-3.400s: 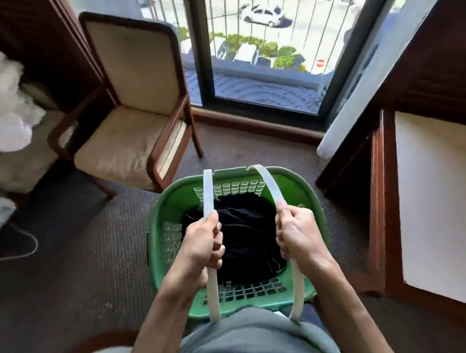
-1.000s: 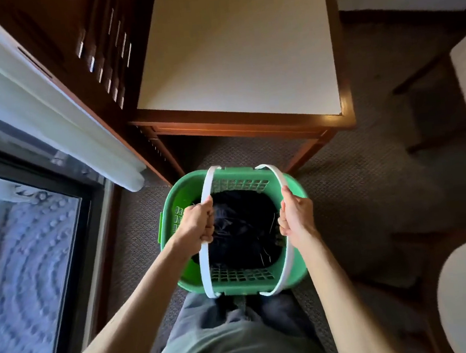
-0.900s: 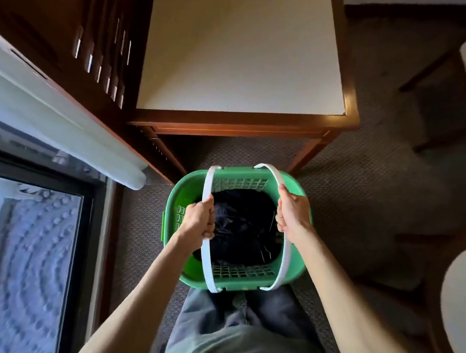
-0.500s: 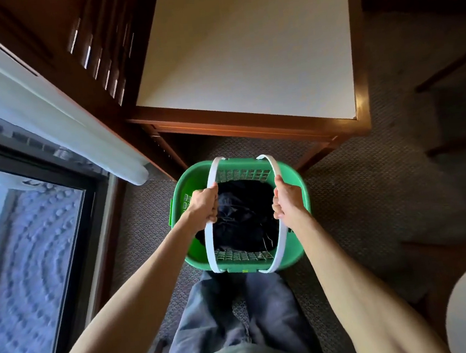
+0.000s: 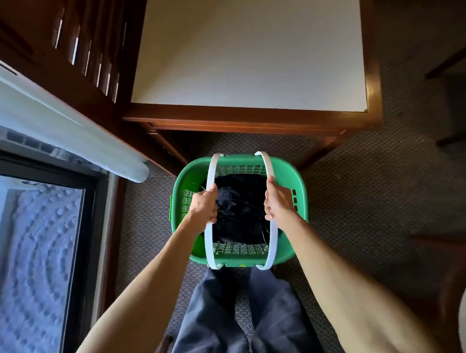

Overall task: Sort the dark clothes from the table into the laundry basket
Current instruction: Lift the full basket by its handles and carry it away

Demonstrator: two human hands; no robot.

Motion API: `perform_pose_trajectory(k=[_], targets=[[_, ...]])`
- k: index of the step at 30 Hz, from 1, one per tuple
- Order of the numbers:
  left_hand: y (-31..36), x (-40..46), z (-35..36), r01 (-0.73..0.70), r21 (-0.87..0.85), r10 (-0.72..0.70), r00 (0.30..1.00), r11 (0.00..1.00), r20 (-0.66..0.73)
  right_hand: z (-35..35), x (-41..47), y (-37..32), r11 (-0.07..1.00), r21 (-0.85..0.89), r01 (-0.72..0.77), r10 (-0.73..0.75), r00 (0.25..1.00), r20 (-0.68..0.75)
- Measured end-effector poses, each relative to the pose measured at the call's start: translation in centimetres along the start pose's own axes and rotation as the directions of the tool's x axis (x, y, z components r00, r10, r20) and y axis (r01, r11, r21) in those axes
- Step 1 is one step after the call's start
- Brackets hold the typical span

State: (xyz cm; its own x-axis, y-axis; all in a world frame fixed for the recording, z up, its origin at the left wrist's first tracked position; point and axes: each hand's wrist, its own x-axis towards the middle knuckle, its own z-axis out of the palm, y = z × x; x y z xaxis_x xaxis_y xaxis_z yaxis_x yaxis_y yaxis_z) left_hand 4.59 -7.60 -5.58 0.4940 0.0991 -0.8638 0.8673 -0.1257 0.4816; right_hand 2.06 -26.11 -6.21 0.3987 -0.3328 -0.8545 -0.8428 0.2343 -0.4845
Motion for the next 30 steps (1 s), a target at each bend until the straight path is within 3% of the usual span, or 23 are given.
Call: perform_pose_trajectory(k=[4, 7, 9, 11, 13, 15, 17, 19, 23, 27, 30], targets=[[-0.2, 0.7, -0.3, -0.070, 0.034, 0.070, 0.998, 0.997, 0.000, 0.5, 0.9, 0.7, 0.989, -0.089, 0.118, -0.123, 0.992, -0.043], [0.1, 0.6, -0.5, -0.261, 0.231, 0.303, 0.938, 0.937, -0.169, -0.1, 1.6, 1.1, 0.928, -0.248, 0.278, -0.325, 0.930, -0.172], [0.2, 0.7, -1.2, -0.363, 0.450, 0.481, 0.858, 0.816, -0.181, -1.0, 1.9, 1.3, 0.787, -0.500, 0.360, -0.519, 0.825, -0.223], [-0.1, 1.0, -2.1, -0.360, 0.675, 0.592, 0.794, 0.644, -0.141, -1.7, 2.5, 1.9, 0.536, -0.756, 0.375, -0.678, 0.725, -0.122], [-0.8, 2.0, -2.9, -0.303, 0.773, 0.619, 0.772, 0.557, -0.144, -2.2, 2.9, 2.7, 0.356, -0.865, 0.353, -0.726, 0.688, -0.018], [-2.0, 3.1, -3.7, -0.238, 0.828, 0.611, 0.777, 0.508, -0.151, -2.5, 3.7, 3.4, 0.289, -0.902, 0.321, -0.719, 0.695, 0.017], [-3.2, 4.7, -4.6, -0.224, 0.863, 0.623, 0.772, 0.453, -0.127, -2.8, 4.6, 3.4, 0.320, -0.908, 0.271, -0.689, 0.725, -0.026], [-3.9, 6.3, -5.6, -0.181, 0.874, 0.597, 0.789, 0.451, -0.145, -3.1, 6.1, 3.5, 0.432, -0.871, 0.236, -0.629, 0.770, -0.103], [-4.6, 10.2, -6.6, -0.074, 0.837, 0.461, 0.859, 0.542, -0.223, -4.1, 10.4, 4.8, 0.611, -0.781, 0.131, -0.507, 0.822, -0.259], [-5.3, 15.3, -6.3, -0.002, 0.790, 0.328, 0.910, 0.614, -0.252, -5.0, 15.5, 6.0, 0.663, -0.749, 0.003, -0.352, 0.884, -0.308], [-6.0, 18.2, -6.3, -0.019, 0.734, 0.321, 0.907, 0.679, -0.273, -4.8, 18.6, 7.1, 0.718, -0.695, 0.023, -0.307, 0.907, -0.287]])
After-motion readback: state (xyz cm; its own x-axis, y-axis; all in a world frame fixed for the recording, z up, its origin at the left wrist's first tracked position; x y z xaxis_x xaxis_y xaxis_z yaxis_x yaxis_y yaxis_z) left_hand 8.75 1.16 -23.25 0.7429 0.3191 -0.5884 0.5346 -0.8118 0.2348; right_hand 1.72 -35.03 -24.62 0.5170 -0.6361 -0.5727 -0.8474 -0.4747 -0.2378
